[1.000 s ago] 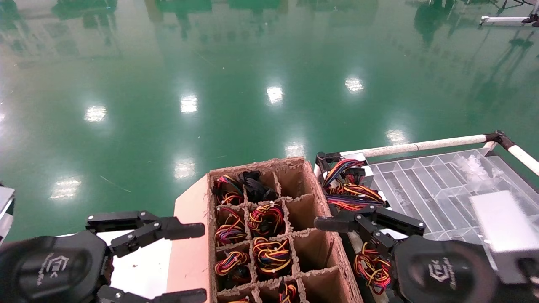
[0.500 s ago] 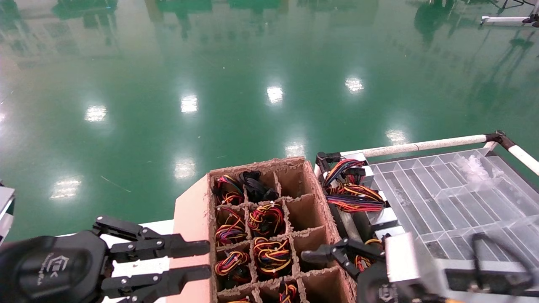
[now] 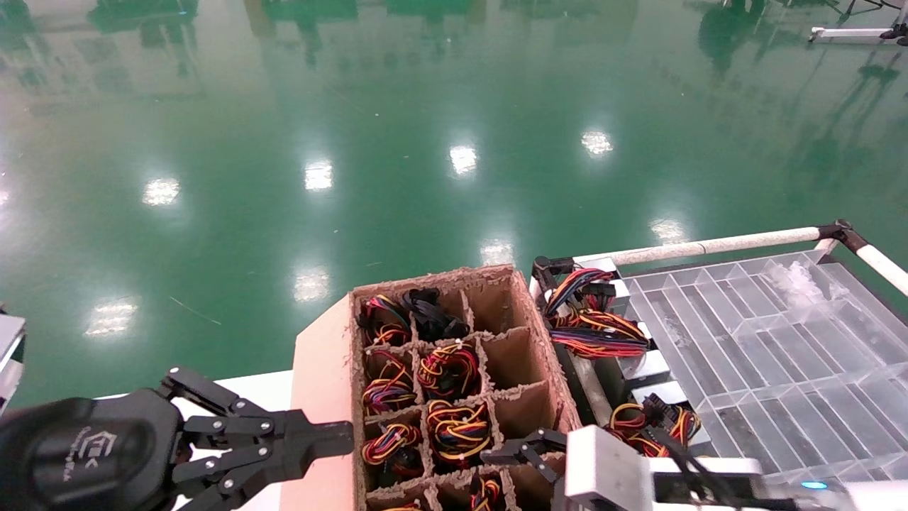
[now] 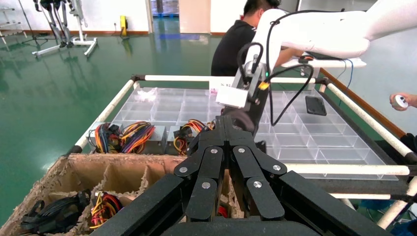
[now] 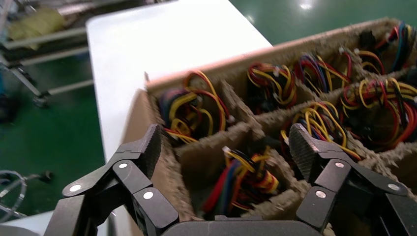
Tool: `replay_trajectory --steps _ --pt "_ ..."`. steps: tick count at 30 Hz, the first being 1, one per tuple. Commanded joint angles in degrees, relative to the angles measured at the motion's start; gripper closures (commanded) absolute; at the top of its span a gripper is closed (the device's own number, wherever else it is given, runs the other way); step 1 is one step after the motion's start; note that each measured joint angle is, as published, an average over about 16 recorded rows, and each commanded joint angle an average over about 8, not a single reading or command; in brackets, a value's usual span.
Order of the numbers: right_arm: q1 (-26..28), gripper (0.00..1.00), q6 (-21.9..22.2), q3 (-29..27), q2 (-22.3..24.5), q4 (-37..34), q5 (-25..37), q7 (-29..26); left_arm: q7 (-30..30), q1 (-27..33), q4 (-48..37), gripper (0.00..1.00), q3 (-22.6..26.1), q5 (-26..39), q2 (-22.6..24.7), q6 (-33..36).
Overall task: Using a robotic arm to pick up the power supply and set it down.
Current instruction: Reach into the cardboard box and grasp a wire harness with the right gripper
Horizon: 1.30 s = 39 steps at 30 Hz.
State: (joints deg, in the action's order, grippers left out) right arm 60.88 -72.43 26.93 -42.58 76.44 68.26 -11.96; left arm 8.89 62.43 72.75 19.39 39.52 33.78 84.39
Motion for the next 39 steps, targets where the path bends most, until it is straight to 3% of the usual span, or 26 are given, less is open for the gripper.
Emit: replay_trajectory --steps 1,8,11,12,17,20,39 --pt "0.3 1.00 0.9 0.6 -0.8 0.0 1.6 -0.1 0.0 0.0 0.0 1.00 0.0 0.0 0.0 0.0" --pt "0.1 1.00 3.7 1.5 -2.0 -0.1 4.8 -0.5 0.0 0.0 0.0 0.99 0.0 0.0 0.0 0.0" --pt "-0.2 1.00 4.4 1.8 -2.4 -0.2 5.7 -0.5 0.0 0.0 0.0 0.88 0.0 0.0 0.0 0.0" --pt "-0.3 1.00 4.5 2.0 -2.6 -0.2 5.9 -0.5 0.0 0.0 0.0 0.80 0.0 0.0 0.0 0.0" --pt "-0.5 1.00 4.8 2.4 -2.8 -0.2 6.8 -0.6 0.0 0.0 0.0 0.21 0.0 0.0 0.0 0.0" --pt "-0.5 1.00 4.8 2.5 -2.6 -0.2 7.0 -0.7 0.0 0.0 0.0 0.00 0.0 0.0 0.0 0.0" --pt "-0.4 1.00 3.7 1.5 -0.8 0.0 5.4 -0.9 0.0 0.0 0.0 0.00 0.0 0.0 0.0 0.0"
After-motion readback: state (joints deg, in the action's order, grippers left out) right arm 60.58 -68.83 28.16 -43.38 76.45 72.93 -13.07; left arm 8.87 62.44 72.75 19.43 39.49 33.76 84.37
